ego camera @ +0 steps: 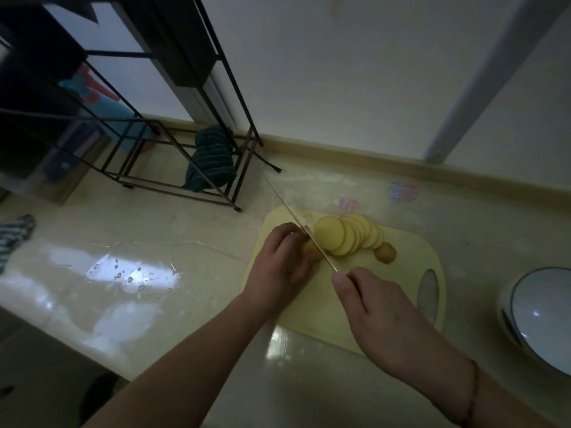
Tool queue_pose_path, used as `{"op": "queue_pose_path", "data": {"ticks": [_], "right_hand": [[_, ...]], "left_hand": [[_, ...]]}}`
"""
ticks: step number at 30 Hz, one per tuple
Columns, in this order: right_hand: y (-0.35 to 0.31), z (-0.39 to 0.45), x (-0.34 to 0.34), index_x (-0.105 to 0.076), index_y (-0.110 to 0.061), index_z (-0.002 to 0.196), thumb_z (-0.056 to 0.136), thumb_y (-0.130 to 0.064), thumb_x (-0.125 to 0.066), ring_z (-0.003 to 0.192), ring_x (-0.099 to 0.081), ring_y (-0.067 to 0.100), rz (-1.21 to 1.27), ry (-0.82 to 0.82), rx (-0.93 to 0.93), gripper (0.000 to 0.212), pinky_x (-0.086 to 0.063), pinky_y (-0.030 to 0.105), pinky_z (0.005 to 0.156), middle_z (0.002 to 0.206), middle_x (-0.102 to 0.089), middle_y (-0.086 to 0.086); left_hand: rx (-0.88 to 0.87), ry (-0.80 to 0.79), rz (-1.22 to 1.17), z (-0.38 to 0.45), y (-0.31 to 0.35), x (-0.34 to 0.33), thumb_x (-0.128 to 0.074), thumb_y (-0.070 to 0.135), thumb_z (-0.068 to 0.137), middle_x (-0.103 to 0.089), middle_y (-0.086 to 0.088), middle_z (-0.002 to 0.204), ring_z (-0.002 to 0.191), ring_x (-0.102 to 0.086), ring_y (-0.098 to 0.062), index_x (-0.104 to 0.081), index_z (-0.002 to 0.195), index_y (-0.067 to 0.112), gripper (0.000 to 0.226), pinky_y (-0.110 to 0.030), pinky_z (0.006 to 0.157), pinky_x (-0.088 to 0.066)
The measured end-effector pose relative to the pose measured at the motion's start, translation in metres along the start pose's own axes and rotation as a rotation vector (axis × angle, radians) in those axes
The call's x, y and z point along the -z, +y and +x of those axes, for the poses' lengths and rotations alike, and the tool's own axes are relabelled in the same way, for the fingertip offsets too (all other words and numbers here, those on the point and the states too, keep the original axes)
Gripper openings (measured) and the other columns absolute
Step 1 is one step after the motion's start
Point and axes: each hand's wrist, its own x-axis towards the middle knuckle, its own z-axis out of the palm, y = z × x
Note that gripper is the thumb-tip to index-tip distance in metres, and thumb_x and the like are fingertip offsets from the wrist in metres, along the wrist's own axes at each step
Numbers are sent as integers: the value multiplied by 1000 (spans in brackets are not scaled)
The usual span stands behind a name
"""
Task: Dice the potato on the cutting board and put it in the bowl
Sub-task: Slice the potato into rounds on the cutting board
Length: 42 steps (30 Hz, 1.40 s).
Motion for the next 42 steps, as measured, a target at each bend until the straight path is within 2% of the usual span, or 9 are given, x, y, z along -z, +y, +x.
{"op": "queue_pose_path", "data": {"ticks": [8, 13, 16, 21, 25, 30, 34, 37, 42], "right_hand": [[-6, 1, -3, -40, -27, 75, 98, -53, -22, 62, -49, 0, -57, -7, -14, 39, -34, 4, 60, 67, -53, -8], [-5, 9, -11, -43, -26, 79, 97, -53, -21, 63, -50, 5, -72, 1, 23, 39, -31, 19, 51, 68, -52, -8], [-3, 18, -16, -46, -24, 86, 97, -52, -22, 66, -51, 12, -81, 8, 34, 39, -26, 29, 57, 70, -53, -8], [-1, 31, -21, -49, -21, 85, 99, -50, -26, 67, -50, 15, -58, 4, 50, 39, -29, 31, 62, 69, -52, -6], [-3, 26, -14, -48, -23, 86, 99, -51, -24, 66, -50, 11, -64, -28, 38, 39, -29, 30, 59, 70, -53, -7], [0, 3, -3, -42, -25, 77, 98, -51, -23, 60, -50, 5, -84, -70, -12, 38, -37, 14, 56, 65, -52, -5], [5, 14, -11, -43, -23, 77, 99, -49, -25, 59, -49, 8, -64, -78, 4, 39, -33, 23, 52, 64, -51, -5], [9, 32, -20, -47, -21, 80, 99, -49, -26, 70, -52, 14, -62, -70, 30, 40, -30, 30, 61, 71, -53, -5], [12, 49, -26, -51, -17, 83, 99, -49, -28, 76, -55, 21, -54, -70, 36, 43, -33, 31, 65, 74, -55, 0]], "left_hand": [[-13, 19, -3, 3, -2, -3, -66, 22, 92, -58, -10, 117, 97, -63, -24, -64, 113, 3, 29, -38, 80, -56], [-4, 38, -26, 4, -5, -1, -64, 26, 95, -57, -6, 119, 96, -64, -23, -65, 113, 1, 31, -39, 78, -56], [-35, 23, -25, 5, -6, -1, -60, 31, 97, -59, -10, 118, 96, -65, -25, -64, 114, 3, 33, -40, 78, -57], [5, 16, -6, 7, -8, 1, -63, 27, 94, -60, -13, 114, 93, -64, -21, -67, 111, -1, 33, -37, 74, -57], [-1, 29, 13, 8, -9, 0, -58, 39, 98, -57, -11, 106, 86, -61, -18, -66, 99, -3, 43, -37, 69, -57], [-29, 27, 10, 9, -10, 1, -61, 34, 96, -55, -10, 102, 84, -58, -16, -64, 95, -1, 35, -33, 66, -56], [-45, 30, -6, 12, -10, 3, -58, 36, 98, -51, -4, 102, 81, -55, -13, -59, 99, 9, 27, -35, 64, -55], [-64, 0, 4, 11, -11, 4, -60, 32, 95, -46, 2, 104, 81, -56, -15, -52, 103, 17, 19, -36, 64, -54], [39, -1, -37, 9, -12, 2, -59, 33, 94, -47, 3, 106, 83, -60, -19, -53, 108, 17, 22, -41, 66, -57]]}}
